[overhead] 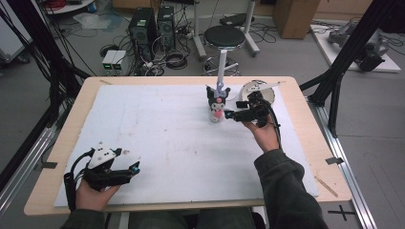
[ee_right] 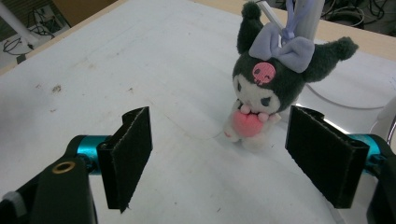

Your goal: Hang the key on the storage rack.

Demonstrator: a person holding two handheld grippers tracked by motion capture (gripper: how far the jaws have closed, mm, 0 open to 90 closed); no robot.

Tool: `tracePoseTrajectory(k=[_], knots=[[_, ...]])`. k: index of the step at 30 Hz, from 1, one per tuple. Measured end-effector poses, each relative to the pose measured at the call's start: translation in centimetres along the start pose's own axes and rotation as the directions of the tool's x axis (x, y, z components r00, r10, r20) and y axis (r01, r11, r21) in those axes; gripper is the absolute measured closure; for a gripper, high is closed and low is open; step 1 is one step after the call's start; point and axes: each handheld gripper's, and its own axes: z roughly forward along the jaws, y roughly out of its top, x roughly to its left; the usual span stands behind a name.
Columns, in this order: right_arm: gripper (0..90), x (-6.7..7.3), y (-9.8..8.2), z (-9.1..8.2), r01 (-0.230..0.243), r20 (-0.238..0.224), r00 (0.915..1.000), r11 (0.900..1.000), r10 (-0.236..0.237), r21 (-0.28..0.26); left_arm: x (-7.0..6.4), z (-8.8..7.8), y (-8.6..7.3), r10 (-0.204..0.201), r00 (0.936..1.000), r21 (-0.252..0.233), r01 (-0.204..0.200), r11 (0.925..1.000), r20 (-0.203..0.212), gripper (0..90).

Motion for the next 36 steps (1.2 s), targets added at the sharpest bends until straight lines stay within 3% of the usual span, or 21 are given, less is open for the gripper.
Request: tracePoseTrajectory(k=[16,36], knots=[[18.0,1.0,-0.5,-0.7,0.032,-0.006,0.9995,0.999,-0.032,-0.022,0.1,0.1,0.1,0.000,1.0000,0.002,0.000,1.0000,0.004,22.0],[14.7,1.3,-1.9,-1.4,0.021,-0.006,0.9998,0.999,-0.021,-0.025,0.1,0.2,0.2,0.000,1.0000,0.003,0.000,1.0000,0.003,22.0]])
